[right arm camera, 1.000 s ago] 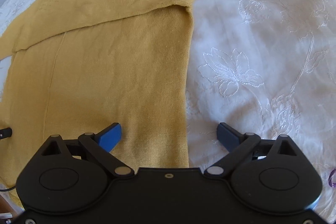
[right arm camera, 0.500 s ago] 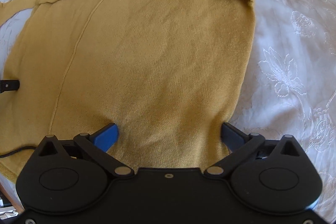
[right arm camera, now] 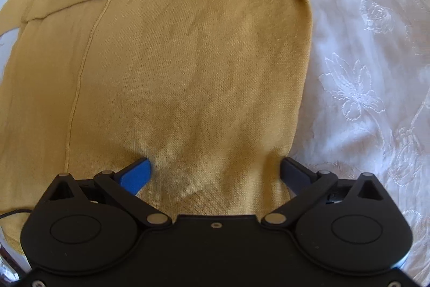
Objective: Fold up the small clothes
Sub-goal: 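Move the left gripper over the sweater toward the other sleeve cuff, then close the left gripper on the other sleeve cuff and lift it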
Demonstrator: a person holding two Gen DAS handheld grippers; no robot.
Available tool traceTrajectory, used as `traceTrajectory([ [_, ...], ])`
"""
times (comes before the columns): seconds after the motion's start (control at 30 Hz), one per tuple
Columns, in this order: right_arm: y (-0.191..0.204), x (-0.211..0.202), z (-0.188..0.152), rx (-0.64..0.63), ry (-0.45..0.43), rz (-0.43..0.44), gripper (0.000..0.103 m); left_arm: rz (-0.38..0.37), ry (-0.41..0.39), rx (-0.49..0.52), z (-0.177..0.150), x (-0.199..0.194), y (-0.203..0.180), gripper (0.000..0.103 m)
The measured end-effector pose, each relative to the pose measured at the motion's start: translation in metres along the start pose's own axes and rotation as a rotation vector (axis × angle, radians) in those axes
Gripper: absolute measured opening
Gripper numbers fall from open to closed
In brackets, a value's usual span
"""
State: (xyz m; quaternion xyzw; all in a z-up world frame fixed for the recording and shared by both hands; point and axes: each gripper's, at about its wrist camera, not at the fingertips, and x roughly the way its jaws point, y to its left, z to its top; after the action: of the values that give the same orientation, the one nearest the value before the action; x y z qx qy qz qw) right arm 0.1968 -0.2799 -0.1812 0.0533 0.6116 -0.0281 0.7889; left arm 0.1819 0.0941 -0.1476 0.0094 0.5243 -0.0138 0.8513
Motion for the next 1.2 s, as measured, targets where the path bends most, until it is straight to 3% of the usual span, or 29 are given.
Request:
traceTrajectory([
  [0.3,0.013,-0.057,0.007,0.165,-0.205,-0.036,0.101,0.159,-0.153,-0.108,0.084,-0.009,0.118,0.081],
  [0.43,0.028,-0.063,0.018,0.185,-0.23,0.014,0.101,0.243,-0.167,-0.099,0.111,0.011,0.151,0.081],
  [0.57,0.057,-0.063,0.023,0.174,-0.228,0.053,0.101,0.259,-0.131,-0.072,0.128,0.04,0.161,0.081],
  [0.67,0.075,-0.061,0.025,0.163,-0.211,0.069,0.101,0.237,-0.095,-0.055,0.131,0.058,0.163,0.08],
  [0.7,0.081,-0.062,0.024,0.157,-0.206,0.073,0.101,0.234,-0.076,-0.054,0.131,0.065,0.163,0.075],
  [0.77,0.089,-0.061,0.024,0.147,-0.199,0.081,0.101,0.218,-0.048,-0.062,0.13,0.075,0.164,0.06],
  [0.83,0.094,-0.061,0.023,0.135,-0.191,0.088,0.101,0.159,-0.047,-0.091,0.129,0.076,0.167,0.028],
  [0.9,0.097,-0.06,0.023,0.126,-0.185,0.092,0.101,0.097,-0.047,-0.155,0.13,0.072,0.17,0.013],
  [1.07,0.1,-0.054,0.022,0.111,-0.162,0.114,0.101,-0.032,-0.129,-0.234,0.136,0.031,0.159,0.007],
  [1.2,0.097,-0.051,0.024,0.094,-0.155,0.14,0.101,-0.133,-0.225,-0.218,0.151,-0.008,0.123,0.007],
])
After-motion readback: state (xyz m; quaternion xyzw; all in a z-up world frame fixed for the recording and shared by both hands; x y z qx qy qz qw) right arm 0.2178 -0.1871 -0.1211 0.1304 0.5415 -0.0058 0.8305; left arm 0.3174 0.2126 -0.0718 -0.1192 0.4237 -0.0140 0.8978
